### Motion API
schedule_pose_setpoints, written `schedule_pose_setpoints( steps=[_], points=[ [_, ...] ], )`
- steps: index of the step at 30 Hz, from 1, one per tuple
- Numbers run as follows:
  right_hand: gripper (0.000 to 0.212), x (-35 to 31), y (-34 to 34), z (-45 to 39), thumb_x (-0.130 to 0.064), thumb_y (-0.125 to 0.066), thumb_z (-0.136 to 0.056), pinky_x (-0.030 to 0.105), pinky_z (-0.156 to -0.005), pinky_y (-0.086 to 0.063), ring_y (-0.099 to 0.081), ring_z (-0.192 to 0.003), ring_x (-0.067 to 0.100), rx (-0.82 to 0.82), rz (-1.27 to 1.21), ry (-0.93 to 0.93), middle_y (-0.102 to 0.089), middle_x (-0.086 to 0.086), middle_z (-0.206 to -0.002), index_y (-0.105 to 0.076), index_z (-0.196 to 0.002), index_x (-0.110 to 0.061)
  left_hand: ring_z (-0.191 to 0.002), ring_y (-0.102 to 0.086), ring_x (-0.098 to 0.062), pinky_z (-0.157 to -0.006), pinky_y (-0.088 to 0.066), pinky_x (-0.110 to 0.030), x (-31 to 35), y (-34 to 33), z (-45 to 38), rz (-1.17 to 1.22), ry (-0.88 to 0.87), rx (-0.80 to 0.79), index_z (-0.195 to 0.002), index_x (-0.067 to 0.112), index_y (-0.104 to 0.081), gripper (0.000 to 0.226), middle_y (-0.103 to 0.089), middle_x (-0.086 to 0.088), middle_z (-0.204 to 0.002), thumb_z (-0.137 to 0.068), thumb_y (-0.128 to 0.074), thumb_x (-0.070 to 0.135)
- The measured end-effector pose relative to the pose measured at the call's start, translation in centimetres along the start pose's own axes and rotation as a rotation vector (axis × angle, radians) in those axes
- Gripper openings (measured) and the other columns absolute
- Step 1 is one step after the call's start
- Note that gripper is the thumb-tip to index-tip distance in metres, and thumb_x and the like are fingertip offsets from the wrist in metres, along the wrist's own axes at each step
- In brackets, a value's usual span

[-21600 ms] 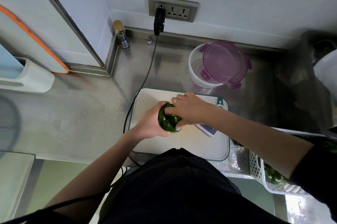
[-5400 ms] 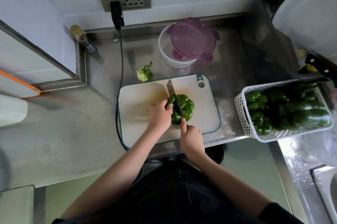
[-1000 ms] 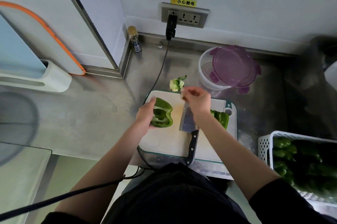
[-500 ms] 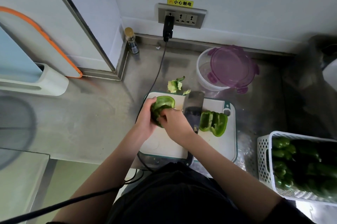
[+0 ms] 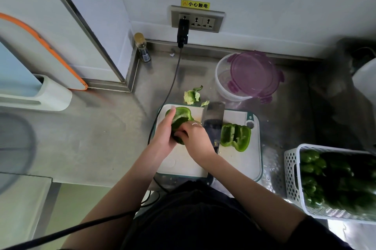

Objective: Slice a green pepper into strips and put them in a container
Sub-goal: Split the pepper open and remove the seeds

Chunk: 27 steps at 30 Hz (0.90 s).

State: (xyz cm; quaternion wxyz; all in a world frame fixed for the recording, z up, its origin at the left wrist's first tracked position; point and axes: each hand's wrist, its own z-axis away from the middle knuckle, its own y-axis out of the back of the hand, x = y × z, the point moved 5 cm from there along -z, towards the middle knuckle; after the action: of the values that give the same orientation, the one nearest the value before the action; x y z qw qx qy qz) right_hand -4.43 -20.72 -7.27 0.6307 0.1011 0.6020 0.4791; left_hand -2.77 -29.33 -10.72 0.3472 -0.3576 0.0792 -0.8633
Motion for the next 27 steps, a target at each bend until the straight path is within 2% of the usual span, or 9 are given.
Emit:
schedule_pose_setpoints(
  steps=[4, 8, 11, 14, 16, 18, 20, 24, 27],
  points=[
    [0.017, 0.0, 0.5, 0.5, -0.014, -0.056, -0.093, 0.028, -0.071, -0.042, -0.053, -0.085, 0.024, 0.058, 0.042, 0.077, -0.061, 0.013, -0.089, -0.066, -0.089, -0.001, -0.087, -0.067, -0.023, -0.082, -0.053, -0.036, 0.0, -0.3, 0.0, 0.017, 0.006, 0.017, -0.096, 0.01, -0.066, 0.04, -0.071, -0.009, -0.09, -0.092, -0.051, 0.047],
    [0.004, -0.4, 1.4, 1.1, -0.002, -0.07, -0.078, 0.034, -0.055, -0.053, -0.059, -0.079, 0.029, 0.087, 0.237, 0.346, -0.062, 0.012, -0.081, -0.066, -0.08, 0.0, -0.087, -0.066, -0.021, -0.075, -0.054, -0.034, 0.7, 0.1, -0.2, -0.056, 0.001, 0.049, -0.096, 0.013, -0.064, 0.034, -0.069, -0.01, -0.096, -0.094, -0.049, 0.043],
    [0.001, -0.9, 3.2, 0.1, -0.001, -0.069, -0.078, 0.037, -0.072, -0.053, -0.058, -0.084, 0.031, 0.12, 0.217, 0.384, -0.063, 0.014, -0.084, -0.068, -0.078, -0.001, -0.088, -0.066, -0.021, -0.066, -0.055, -0.032, 1.5, 0.7, -0.3, -0.093, -0.03, 0.048, -0.102, 0.016, -0.062, 0.024, -0.067, -0.009, -0.102, -0.096, -0.05, 0.035],
    [0.016, -1.5, 3.4, -0.7, -0.009, -0.068, -0.082, 0.044, -0.088, -0.048, -0.054, -0.1, 0.034, 0.064, 0.295, 0.428, -0.065, 0.009, -0.104, -0.071, -0.097, -0.007, -0.089, -0.067, -0.02, -0.062, -0.056, -0.031, 1.9, 0.5, -0.2, -0.093, -0.034, -0.005, -0.11, 0.015, -0.061, 0.027, -0.068, -0.008, -0.102, -0.095, -0.05, 0.035],
    [0.028, -1.1, 3.1, -0.9, -0.019, -0.063, -0.087, 0.045, -0.104, -0.033, -0.04, -0.121, 0.031, -0.046, 0.345, 0.374, -0.054, 0.003, -0.129, -0.067, -0.115, -0.015, -0.086, -0.068, -0.017, -0.061, -0.056, -0.029, 2.0, 0.3, -0.1, -0.126, -0.032, -0.034, -0.104, 0.018, -0.064, 0.023, -0.07, -0.005, -0.097, -0.095, -0.051, 0.035],
    [0.03, -0.8, 2.9, -0.9, -0.025, -0.06, -0.09, 0.04, -0.109, -0.021, -0.028, -0.129, 0.026, -0.116, 0.367, 0.33, -0.043, 0.0, -0.138, -0.064, -0.119, -0.021, -0.084, -0.068, -0.016, -0.063, -0.056, -0.029, 2.0, 0.2, 0.1, -0.147, -0.023, -0.05, -0.101, 0.019, -0.065, 0.021, -0.071, -0.003, -0.093, -0.095, -0.051, 0.034],
    [0.025, -1.2, 3.0, -0.8, -0.023, -0.063, -0.087, 0.039, -0.108, -0.022, -0.03, -0.126, 0.027, -0.084, 0.364, 0.36, -0.045, 0.002, -0.135, -0.069, -0.111, -0.021, -0.082, -0.069, -0.015, -0.061, -0.056, -0.028, 1.7, 0.2, 0.0, -0.145, -0.014, -0.055, -0.1, 0.02, -0.065, 0.022, -0.072, -0.002, -0.091, -0.096, -0.05, 0.035],
    [0.009, -1.4, 2.9, -0.7, -0.013, -0.073, -0.076, 0.047, -0.096, -0.04, -0.048, -0.11, 0.034, 0.0, 0.371, 0.429, -0.058, 0.01, -0.114, -0.073, -0.085, -0.012, -0.082, -0.069, -0.014, -0.06, -0.054, -0.027, 0.9, 0.2, -0.1, -0.136, -0.006, -0.058, -0.102, 0.019, -0.066, 0.027, -0.072, -0.002, -0.091, -0.096, -0.048, 0.037],
    [0.012, -1.5, 3.1, -0.5, -0.012, -0.08, -0.069, 0.041, -0.083, -0.047, -0.048, -0.101, 0.027, 0.13, 0.443, 0.501, -0.064, 0.005, -0.1, -0.071, -0.076, -0.013, -0.08, -0.069, -0.015, -0.061, -0.054, -0.028, 1.2, -0.1, 0.0, -0.148, -0.045, -0.039, -0.098, 0.016, -0.066, 0.026, -0.072, -0.004, -0.088, -0.096, -0.049, 0.036]
  ],
)
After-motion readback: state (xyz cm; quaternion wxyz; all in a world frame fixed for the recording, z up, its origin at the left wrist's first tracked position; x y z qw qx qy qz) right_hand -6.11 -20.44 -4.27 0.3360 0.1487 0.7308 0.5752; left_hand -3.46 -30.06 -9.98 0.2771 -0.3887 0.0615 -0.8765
